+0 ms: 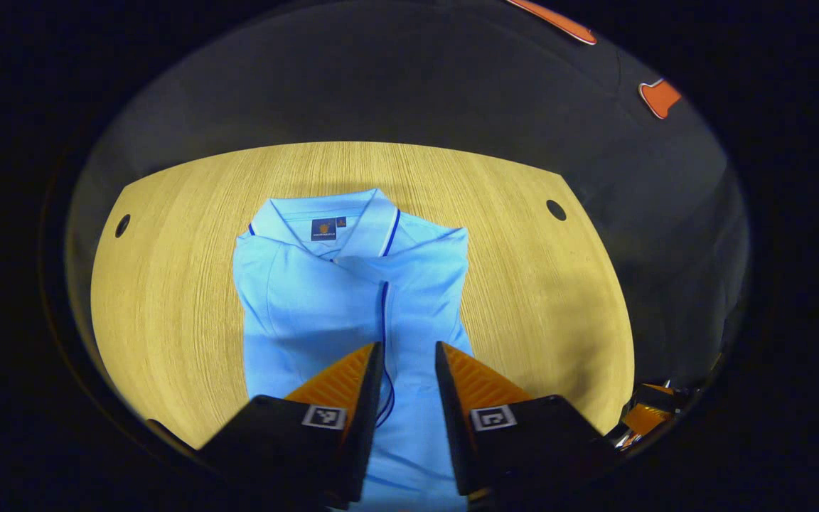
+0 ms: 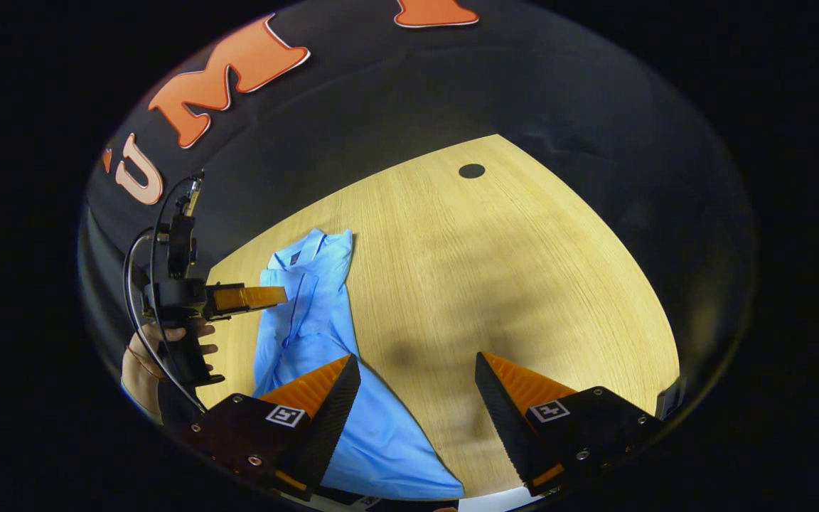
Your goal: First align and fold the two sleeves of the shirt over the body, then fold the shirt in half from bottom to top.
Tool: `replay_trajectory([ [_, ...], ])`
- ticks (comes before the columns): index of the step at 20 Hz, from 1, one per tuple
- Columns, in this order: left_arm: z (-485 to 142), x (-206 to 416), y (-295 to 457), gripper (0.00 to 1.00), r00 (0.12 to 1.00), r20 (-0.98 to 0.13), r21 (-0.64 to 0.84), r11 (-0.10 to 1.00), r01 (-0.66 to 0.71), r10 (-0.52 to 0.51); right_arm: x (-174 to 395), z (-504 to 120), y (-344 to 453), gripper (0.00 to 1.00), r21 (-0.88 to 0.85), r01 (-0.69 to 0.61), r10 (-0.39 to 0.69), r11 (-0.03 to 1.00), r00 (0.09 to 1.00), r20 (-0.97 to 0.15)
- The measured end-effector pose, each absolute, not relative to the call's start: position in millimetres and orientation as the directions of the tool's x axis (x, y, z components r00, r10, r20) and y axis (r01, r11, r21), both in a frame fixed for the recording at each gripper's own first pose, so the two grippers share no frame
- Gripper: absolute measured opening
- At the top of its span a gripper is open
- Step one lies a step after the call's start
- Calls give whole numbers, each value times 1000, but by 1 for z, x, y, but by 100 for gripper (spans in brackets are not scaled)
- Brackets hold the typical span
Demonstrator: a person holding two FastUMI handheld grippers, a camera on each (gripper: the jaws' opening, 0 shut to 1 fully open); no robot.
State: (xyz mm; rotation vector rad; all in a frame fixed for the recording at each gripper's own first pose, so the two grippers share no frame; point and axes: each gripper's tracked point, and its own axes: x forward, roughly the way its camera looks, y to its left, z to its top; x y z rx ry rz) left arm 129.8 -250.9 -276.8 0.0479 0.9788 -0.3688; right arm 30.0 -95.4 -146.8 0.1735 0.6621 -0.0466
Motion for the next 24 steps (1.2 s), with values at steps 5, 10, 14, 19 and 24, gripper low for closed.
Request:
replay_trajectory([
  [5,-255,101,-215,100,548,-796,-98,948,304,-257,26,-157,-79,99,96,56,19,994,769,-639],
  [10,-245,53,-155,100,581,-784,-87,965,247,-219,11,-179,-67,99,-8,24,-23,1000,748,-663],
  [14,-264,3,-111,100,567,-802,-72,972,224,-190,-15,-200,-60,99,-50,24,-52,998,726,-686],
  [19,-291,-53,-72,100,533,-826,-96,978,187,-183,-51,-223,-60,99,-115,24,-99,993,699,-708],
  [24,-309,-99,-36,100,521,-841,-77,984,158,-149,-85,-246,-62,99,-176,1,-133,984,660,-739],
])
